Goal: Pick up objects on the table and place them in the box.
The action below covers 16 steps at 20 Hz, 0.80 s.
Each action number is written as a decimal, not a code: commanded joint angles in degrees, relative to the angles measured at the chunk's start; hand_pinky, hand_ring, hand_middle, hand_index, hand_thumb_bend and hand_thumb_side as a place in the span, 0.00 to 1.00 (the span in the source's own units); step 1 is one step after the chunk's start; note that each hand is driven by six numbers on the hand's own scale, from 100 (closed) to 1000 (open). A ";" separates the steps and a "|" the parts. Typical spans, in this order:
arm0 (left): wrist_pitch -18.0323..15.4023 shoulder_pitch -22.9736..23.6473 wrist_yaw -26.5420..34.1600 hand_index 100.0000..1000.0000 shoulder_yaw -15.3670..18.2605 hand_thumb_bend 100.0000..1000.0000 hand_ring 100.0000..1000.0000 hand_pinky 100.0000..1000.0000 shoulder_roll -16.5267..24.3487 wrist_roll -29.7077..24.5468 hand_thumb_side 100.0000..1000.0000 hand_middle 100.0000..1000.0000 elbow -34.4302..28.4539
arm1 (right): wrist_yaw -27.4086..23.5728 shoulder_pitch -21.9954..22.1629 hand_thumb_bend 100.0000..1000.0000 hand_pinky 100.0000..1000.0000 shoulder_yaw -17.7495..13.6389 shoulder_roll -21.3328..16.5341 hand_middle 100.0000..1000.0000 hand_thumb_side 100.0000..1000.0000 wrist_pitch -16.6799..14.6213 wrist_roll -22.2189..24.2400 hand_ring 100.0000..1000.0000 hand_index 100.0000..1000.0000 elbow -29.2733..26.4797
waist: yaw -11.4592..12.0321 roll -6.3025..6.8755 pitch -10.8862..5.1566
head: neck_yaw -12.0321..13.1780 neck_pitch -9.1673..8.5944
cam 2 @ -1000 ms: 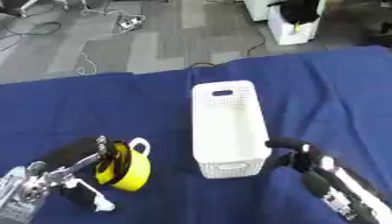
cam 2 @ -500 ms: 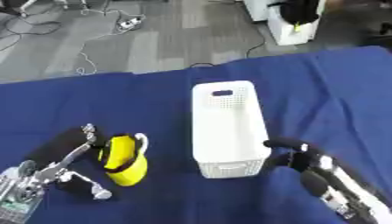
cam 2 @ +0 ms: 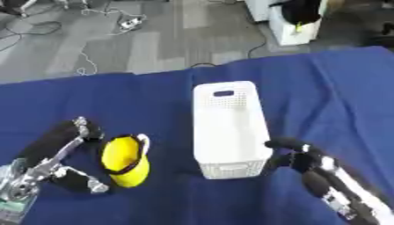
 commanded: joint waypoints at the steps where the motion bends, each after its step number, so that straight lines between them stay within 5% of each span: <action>1: 0.14 -0.13 0.60 0.28 0.97 0.91 0.00 0.00 1.29 0.59 0.08 0.09 -1.50 | -0.01 -0.24 0.45 0.80 -0.27 -0.63 0.86 0.78 0.05 0.04 0.67 0.93 -1.01 | 0.18 -0.25 -0.84 | -0.57 -0.50; 3: 0.17 -0.11 1.03 0.28 1.05 0.88 0.00 0.00 1.29 0.90 0.08 0.12 -1.65 | -0.02 -0.22 0.45 0.80 -0.26 -0.62 0.86 0.78 0.08 0.05 0.67 0.93 -1.01 | 0.22 -0.25 -0.86 | -0.58 -0.54; 5: 0.42 -0.07 1.65 0.32 1.23 0.74 0.00 0.02 1.24 1.54 0.11 0.18 -1.85 | 0.02 -0.19 0.45 0.80 -0.27 -0.60 0.86 0.78 0.10 0.06 0.67 0.93 -1.01 | 0.24 -0.24 -0.89 | -0.61 -0.54; 11: 0.14 0.05 1.64 0.57 1.16 0.99 0.29 0.25 1.55 1.64 0.31 0.42 -3.22 | 0.04 -0.14 0.45 0.80 -0.29 -0.58 0.86 0.78 0.18 0.10 0.67 0.93 -1.01 | 0.32 -0.20 -0.95 | -0.73 -0.38; 16: -1.69 -0.37 1.22 0.65 0.71 1.00 0.40 0.40 1.61 -1.52 0.37 0.53 -4.44 | 0.05 -0.12 0.45 0.80 -0.27 -0.59 0.86 0.78 0.24 0.15 0.67 0.93 -1.01 | 0.37 -0.12 -0.98 | -0.71 -0.22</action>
